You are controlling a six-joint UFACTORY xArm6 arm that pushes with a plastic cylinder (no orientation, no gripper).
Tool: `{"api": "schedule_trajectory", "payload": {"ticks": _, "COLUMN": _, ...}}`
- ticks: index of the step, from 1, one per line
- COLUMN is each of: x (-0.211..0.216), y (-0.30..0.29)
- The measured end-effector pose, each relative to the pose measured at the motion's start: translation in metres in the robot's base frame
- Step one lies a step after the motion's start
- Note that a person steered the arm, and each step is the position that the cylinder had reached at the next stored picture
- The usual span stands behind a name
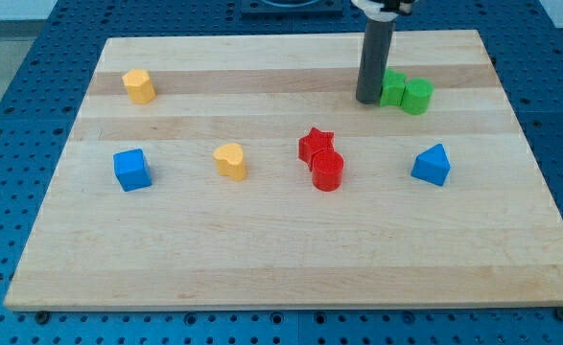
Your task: Push the yellow heart to the bottom right to the yellow hexagon
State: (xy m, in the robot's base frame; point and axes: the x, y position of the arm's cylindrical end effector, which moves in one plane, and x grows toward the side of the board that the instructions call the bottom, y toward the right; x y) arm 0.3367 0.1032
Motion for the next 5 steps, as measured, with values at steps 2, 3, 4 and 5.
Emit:
{"api": "schedule_trajectory", "payload": {"ticks": 2, "x": 0.0, "y": -0.017}}
{"api": "schedule_trajectory", "payload": {"ticks": 3, "x": 0.0, "y": -0.052}}
{"api": "schedule_trajectory", "payload": {"ticks": 4, "x": 0.0, "y": -0.089}}
{"api": "schedule_trajectory", "payload": {"ticks": 5, "x": 0.0, "y": -0.118}}
